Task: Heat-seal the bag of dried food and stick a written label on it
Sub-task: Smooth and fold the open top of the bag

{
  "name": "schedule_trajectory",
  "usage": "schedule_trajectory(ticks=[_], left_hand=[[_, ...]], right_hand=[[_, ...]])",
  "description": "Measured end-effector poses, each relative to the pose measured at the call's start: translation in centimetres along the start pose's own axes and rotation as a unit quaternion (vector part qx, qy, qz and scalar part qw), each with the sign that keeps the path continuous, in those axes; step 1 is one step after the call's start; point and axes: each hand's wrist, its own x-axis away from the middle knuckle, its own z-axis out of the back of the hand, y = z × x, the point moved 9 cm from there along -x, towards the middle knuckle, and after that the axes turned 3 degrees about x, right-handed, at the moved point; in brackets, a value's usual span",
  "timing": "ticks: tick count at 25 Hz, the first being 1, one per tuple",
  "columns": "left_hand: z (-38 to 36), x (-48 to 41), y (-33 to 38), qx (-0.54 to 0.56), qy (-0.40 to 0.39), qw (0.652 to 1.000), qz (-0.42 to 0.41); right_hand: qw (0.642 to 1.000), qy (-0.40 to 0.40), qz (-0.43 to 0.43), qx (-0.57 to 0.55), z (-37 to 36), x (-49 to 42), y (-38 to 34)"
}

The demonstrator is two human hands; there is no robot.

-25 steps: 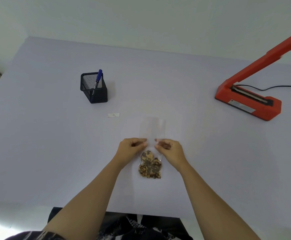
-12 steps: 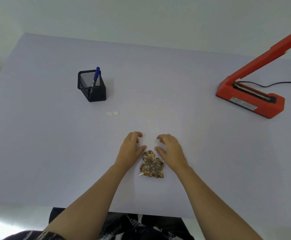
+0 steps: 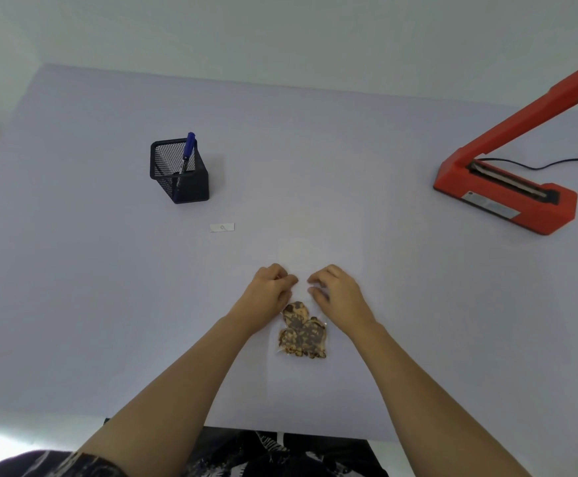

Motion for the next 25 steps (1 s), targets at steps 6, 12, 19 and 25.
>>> schedule_trajectory(ticks=[6,12,19,25], left_hand=[[0.1,-2.0,-1.9,-0.064,-0.141,0.984,0.086],[-0.1,-3.6,-2.3,-0.069,-0.191,0.973,0.105],[-0.1,-3.0,-1.8,-0.043,-0.154,0.982,0.101],[0.0,-0.1,-0.4,0.049,-0.037,0.998,0.009]], right_hand=[[0.998,-0.053,-0.004,0.029,-0.1,-1.3,0.4],[0.988,-0.116,-0.041,0.092,-0.1,-2.8,0.8],[0.992,-0.080,-0.030,0.090,0.3,-2.0,0.7],[0.998,0.060,0.029,0.019,-0.2,1.3,-0.3]])
